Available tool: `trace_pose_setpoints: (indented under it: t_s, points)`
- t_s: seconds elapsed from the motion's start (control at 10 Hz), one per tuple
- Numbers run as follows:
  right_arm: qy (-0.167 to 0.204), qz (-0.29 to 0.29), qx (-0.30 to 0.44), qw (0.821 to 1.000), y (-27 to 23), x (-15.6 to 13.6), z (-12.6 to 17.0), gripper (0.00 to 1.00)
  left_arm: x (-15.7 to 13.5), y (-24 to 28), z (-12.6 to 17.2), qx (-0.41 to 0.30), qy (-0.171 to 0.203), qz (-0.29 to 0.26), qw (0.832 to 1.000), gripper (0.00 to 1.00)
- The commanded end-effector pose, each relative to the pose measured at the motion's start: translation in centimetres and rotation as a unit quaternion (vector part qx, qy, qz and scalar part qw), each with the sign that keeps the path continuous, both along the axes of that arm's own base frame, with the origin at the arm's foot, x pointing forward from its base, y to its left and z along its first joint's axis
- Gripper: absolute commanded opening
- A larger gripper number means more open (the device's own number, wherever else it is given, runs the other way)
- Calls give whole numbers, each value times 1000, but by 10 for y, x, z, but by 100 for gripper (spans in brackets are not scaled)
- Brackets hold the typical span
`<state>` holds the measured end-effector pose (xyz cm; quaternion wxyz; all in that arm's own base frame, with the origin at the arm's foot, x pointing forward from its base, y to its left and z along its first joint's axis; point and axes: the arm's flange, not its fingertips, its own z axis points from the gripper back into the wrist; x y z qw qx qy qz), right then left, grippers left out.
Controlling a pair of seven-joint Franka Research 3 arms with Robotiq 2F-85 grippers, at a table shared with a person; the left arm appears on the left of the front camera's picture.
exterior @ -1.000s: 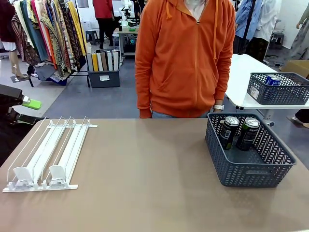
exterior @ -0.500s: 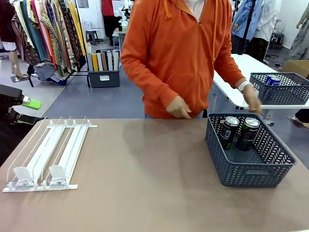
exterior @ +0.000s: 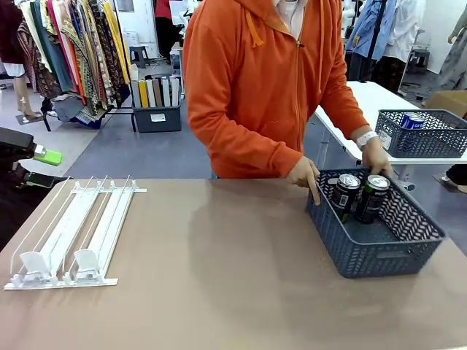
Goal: Retrieve and store the cans from the dispenser.
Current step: Pick up one can from the Automatic Can Dispenser and place it in the middle of the table.
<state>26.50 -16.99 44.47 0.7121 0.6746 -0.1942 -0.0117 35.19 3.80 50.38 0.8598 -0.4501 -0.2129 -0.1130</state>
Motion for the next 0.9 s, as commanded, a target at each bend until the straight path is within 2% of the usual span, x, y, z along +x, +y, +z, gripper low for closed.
trace_pose_setpoints:
  t_s: [0.0, 0.8]
  points:
    - [-4, -3, 7, 1000, 1, 1, 3, 100, -2, 1, 3, -1, 4, -1, 1000, 100]
    - [-4, -3, 7, 1000, 1, 1, 3, 100, -2, 1, 3, -1, 4, -1, 1000, 100]
